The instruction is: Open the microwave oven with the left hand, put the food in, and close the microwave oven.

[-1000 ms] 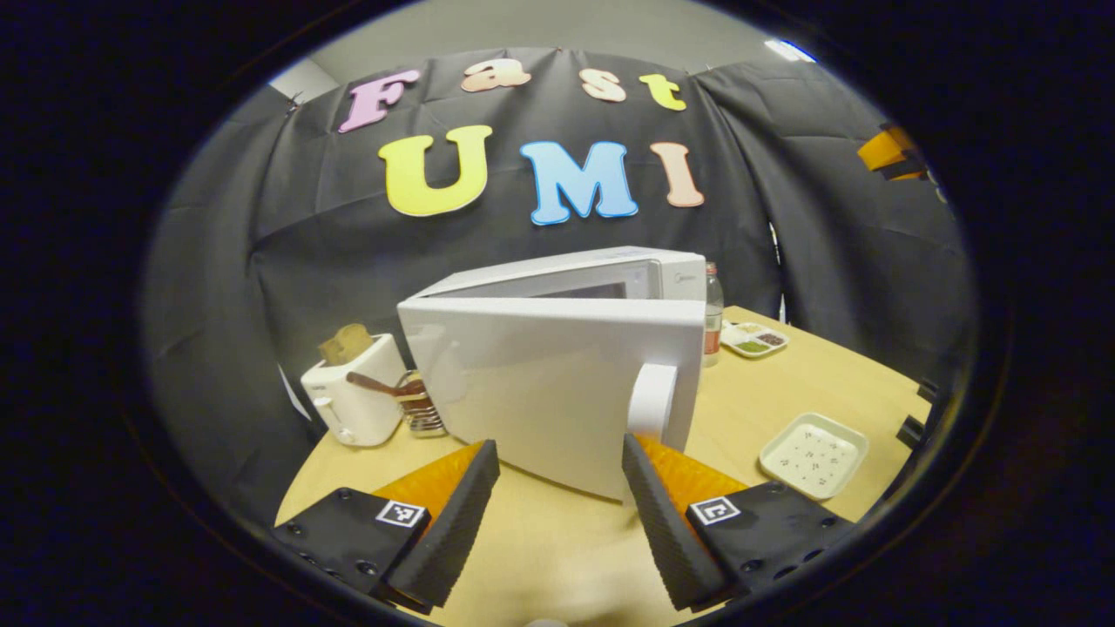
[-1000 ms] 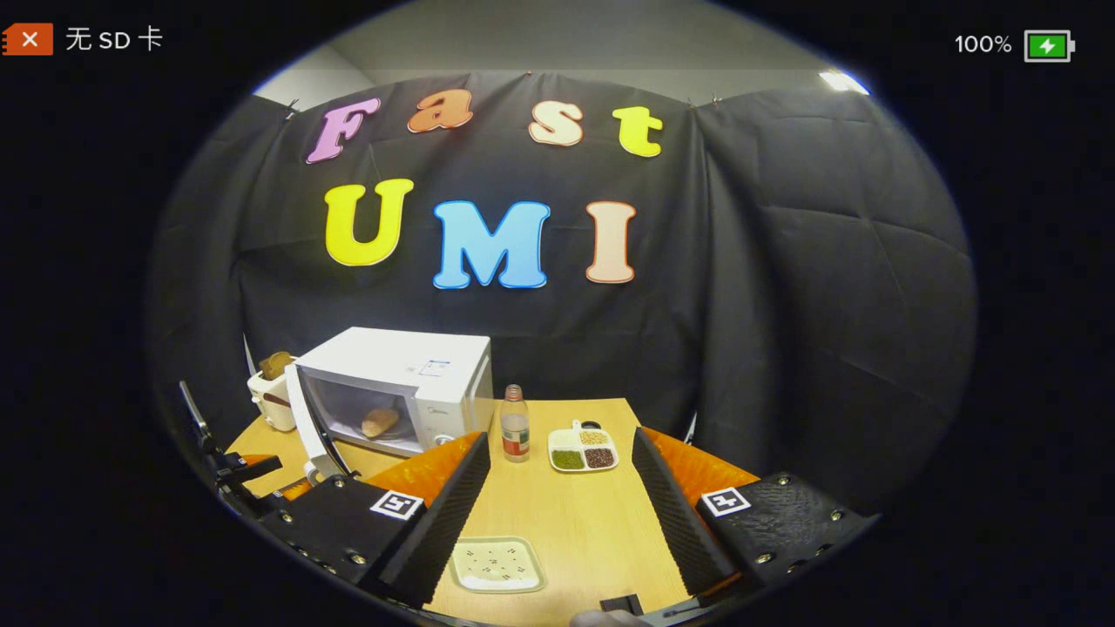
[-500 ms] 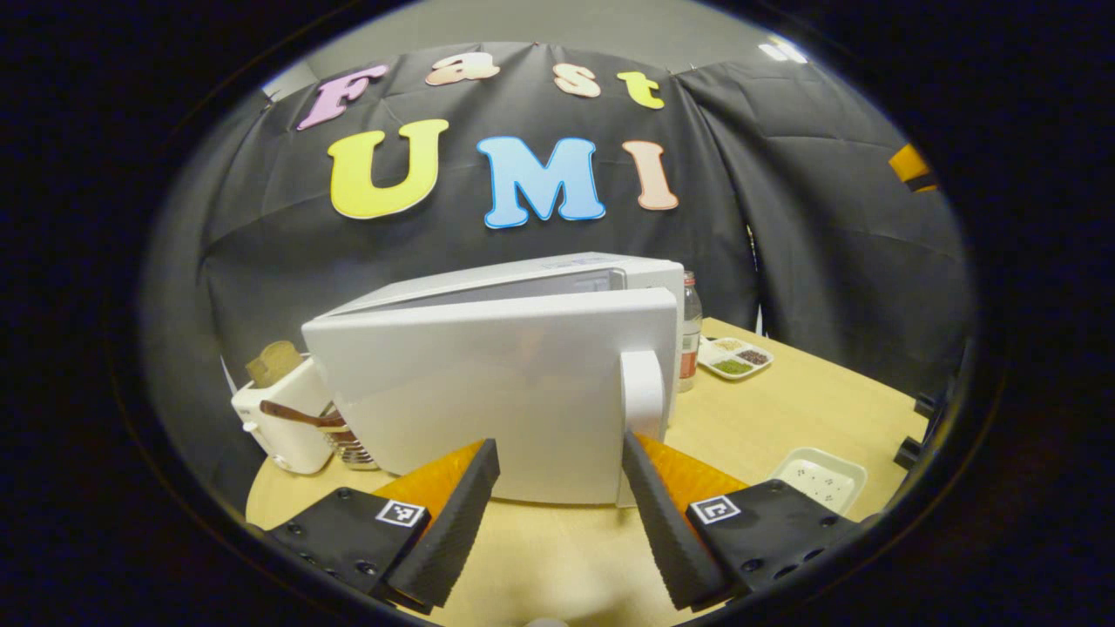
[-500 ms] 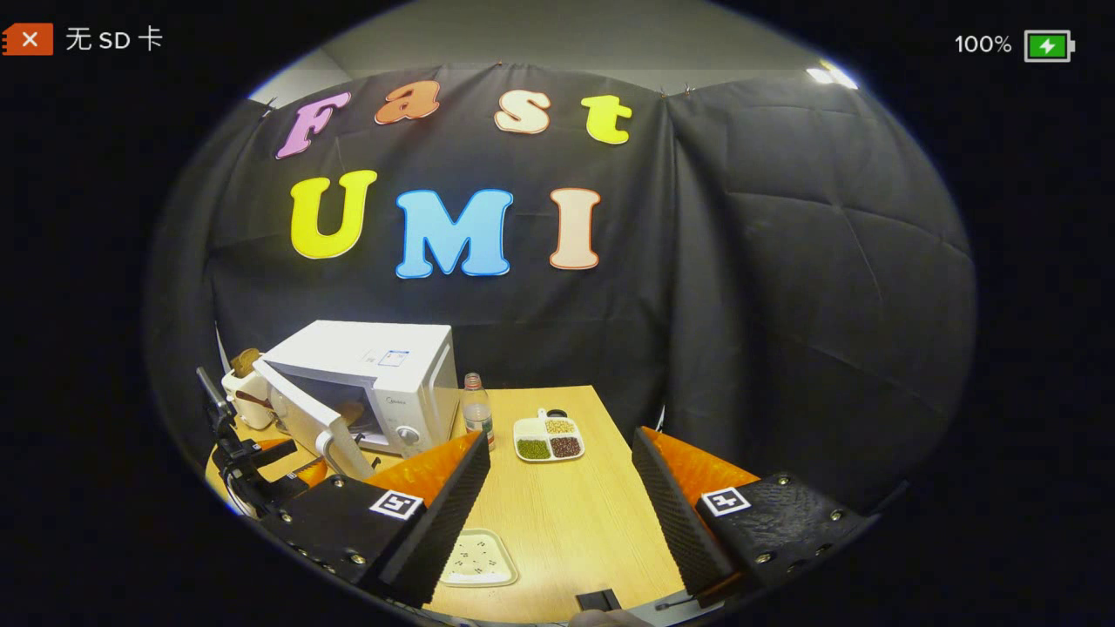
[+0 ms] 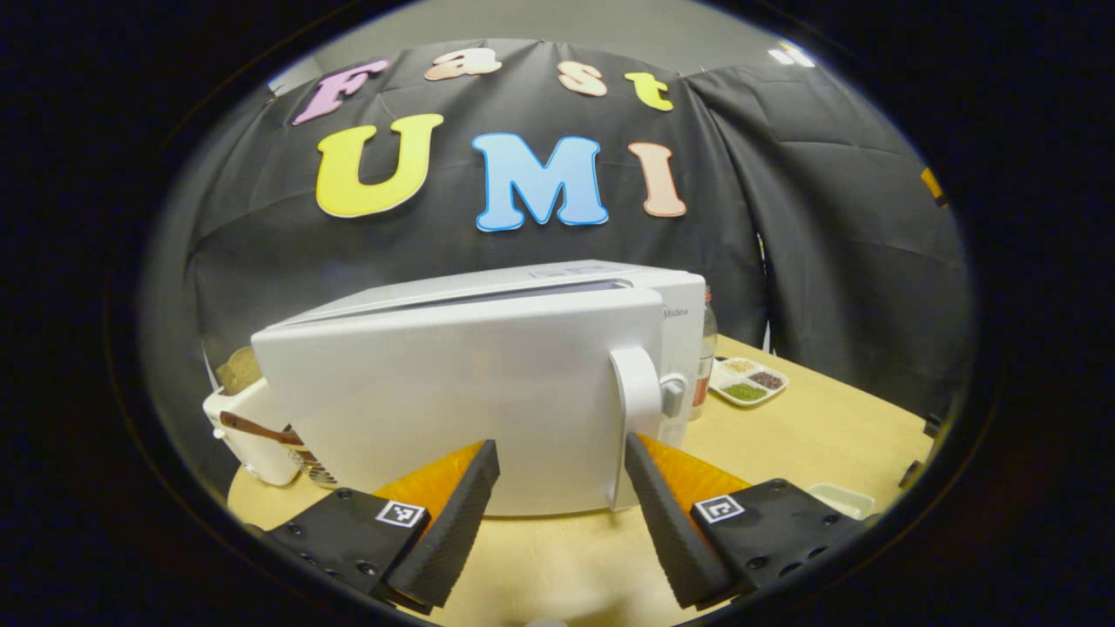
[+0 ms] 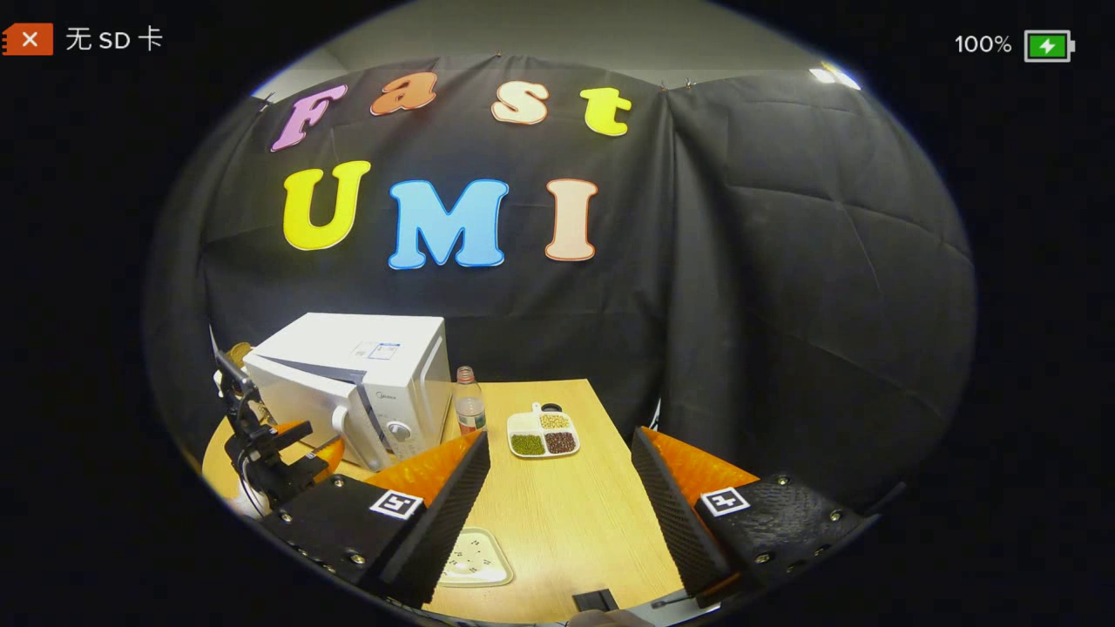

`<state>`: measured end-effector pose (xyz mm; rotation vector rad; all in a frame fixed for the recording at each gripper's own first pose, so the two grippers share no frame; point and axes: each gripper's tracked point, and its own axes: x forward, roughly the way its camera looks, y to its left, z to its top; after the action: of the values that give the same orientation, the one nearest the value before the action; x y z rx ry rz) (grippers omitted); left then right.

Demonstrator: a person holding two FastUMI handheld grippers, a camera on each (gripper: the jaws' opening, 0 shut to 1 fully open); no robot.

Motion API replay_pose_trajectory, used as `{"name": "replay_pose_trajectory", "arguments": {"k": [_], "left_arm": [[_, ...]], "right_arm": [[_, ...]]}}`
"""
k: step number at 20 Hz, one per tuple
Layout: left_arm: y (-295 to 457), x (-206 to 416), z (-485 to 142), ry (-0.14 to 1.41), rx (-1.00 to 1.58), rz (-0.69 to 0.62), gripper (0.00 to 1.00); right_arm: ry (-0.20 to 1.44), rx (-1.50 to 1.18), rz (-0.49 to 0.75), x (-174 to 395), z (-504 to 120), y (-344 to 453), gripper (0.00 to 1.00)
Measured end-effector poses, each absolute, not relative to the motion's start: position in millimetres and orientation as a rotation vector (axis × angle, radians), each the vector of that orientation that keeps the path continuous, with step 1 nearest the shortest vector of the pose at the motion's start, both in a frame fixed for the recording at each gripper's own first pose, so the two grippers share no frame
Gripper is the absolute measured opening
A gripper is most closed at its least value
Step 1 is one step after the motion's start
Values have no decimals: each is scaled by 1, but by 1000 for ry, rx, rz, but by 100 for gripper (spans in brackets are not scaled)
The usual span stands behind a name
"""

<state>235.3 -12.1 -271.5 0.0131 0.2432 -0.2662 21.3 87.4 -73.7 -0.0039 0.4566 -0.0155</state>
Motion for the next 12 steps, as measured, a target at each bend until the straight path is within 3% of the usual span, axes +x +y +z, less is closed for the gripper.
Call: {"name": "replay_pose_trajectory", "arguments": {"k": [12], "left_arm": [[-22, 260, -266, 232, -17, -232, 98]], "right_arm": [[465, -3, -3, 33, -77, 85, 100]]}}
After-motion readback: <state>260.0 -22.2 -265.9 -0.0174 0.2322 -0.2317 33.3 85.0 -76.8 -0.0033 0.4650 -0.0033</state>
